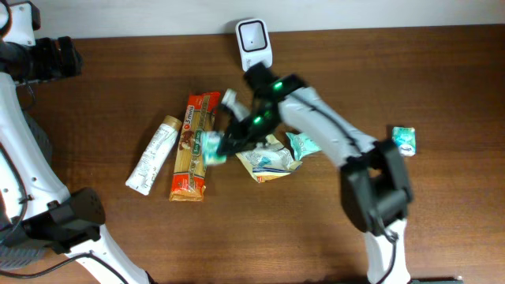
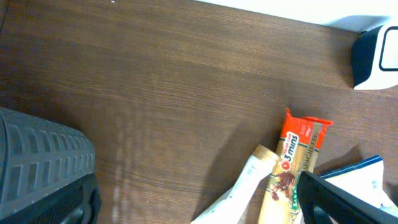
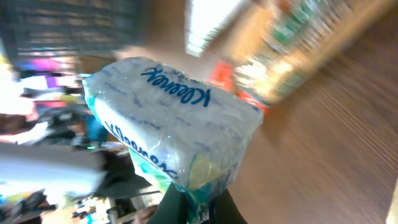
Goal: Scan the item barcode
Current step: 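Grasp the small Kleenex box beside the spaghetti with the right gripper, then hold the Kleenex box up to the white scanner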
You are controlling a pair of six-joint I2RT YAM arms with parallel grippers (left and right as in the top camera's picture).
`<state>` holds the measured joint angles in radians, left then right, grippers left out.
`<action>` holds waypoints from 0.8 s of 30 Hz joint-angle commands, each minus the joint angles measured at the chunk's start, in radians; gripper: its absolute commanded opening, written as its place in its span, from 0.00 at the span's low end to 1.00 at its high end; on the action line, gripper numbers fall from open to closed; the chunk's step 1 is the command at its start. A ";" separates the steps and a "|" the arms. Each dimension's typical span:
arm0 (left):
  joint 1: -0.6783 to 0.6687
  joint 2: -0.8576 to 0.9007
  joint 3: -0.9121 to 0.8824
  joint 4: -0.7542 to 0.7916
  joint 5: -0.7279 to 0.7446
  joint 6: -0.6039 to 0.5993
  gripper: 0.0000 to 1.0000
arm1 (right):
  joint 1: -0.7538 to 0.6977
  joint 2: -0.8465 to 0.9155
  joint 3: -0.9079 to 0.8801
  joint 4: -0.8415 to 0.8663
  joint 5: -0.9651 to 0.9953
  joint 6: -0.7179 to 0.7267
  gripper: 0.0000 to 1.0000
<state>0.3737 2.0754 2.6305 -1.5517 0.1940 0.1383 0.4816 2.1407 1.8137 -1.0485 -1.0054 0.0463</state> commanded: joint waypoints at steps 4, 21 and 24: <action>0.002 -0.027 0.011 0.001 0.008 0.010 0.99 | -0.171 -0.053 0.007 -0.003 -0.508 -0.148 0.04; 0.002 -0.027 0.011 0.001 0.008 0.010 0.99 | -0.095 -0.069 0.474 0.019 1.103 0.133 0.04; 0.002 -0.027 0.011 0.001 0.008 0.010 0.99 | -0.010 -0.060 0.507 0.178 1.427 -0.047 0.04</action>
<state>0.3737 2.0754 2.6305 -1.5517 0.1940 0.1383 0.4206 2.0907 2.2913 -0.9398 0.0544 0.1314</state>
